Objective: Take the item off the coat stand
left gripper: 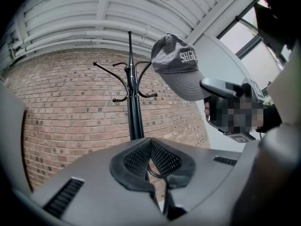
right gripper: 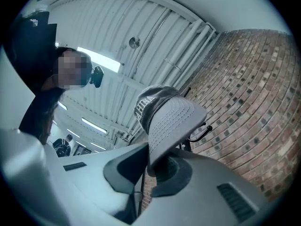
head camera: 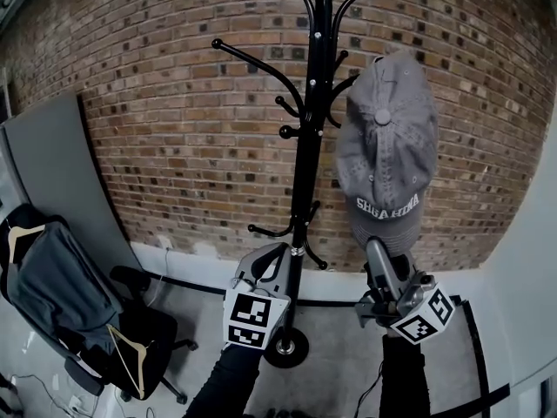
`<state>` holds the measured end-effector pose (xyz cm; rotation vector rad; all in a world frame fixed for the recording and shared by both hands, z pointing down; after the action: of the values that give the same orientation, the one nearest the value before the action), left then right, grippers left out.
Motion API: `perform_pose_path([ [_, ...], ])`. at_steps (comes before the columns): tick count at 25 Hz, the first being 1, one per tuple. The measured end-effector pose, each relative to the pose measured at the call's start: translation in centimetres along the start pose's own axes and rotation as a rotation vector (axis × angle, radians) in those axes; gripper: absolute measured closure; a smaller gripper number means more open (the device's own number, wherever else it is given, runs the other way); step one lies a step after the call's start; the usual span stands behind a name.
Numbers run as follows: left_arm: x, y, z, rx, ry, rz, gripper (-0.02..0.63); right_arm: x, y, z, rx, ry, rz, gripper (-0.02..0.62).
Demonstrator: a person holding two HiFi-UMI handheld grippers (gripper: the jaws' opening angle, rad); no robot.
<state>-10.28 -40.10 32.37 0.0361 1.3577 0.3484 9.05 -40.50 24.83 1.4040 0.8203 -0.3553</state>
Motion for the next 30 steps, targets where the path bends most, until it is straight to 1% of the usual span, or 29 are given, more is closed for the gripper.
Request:
perform_pose_path([
  [8, 0.7, 0.3, -0.5, -0.015, 0.006, 0.020, 0.601, 1.4, -1.1, -1.6, 0.023, 0.061, 0.004, 0.572],
  [13, 1.4, 0.6, -0.7, -0.033, 0.007, 0.033, 0.600, 2.4, -1.5, -2.5, 0.021, 0.075, 0.016, 0.572],
  [22, 2.1, 2.1, -1.3, -0.088, 0.019, 0.049, 0.600, 3.3, -1.8, -5.3, -0.023, 0.127, 0.035, 0.572],
  [30, 2.5, 4.3, -2.0, -0.133, 0.034, 0.064, 0.601, 4.6, -1.8, -8.6, -0.067, 0.181, 0.078, 0.572],
])
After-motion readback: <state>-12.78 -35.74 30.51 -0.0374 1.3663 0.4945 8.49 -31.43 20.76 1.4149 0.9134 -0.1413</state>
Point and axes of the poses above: the fingertips, and each gripper's own axes: y backward along the fingers, z to its right, x out of its top, the point moved 4 cm from there along y, backward along the fingers, and after that the axes turned 8 degrees about z, right-handed, at the moved point
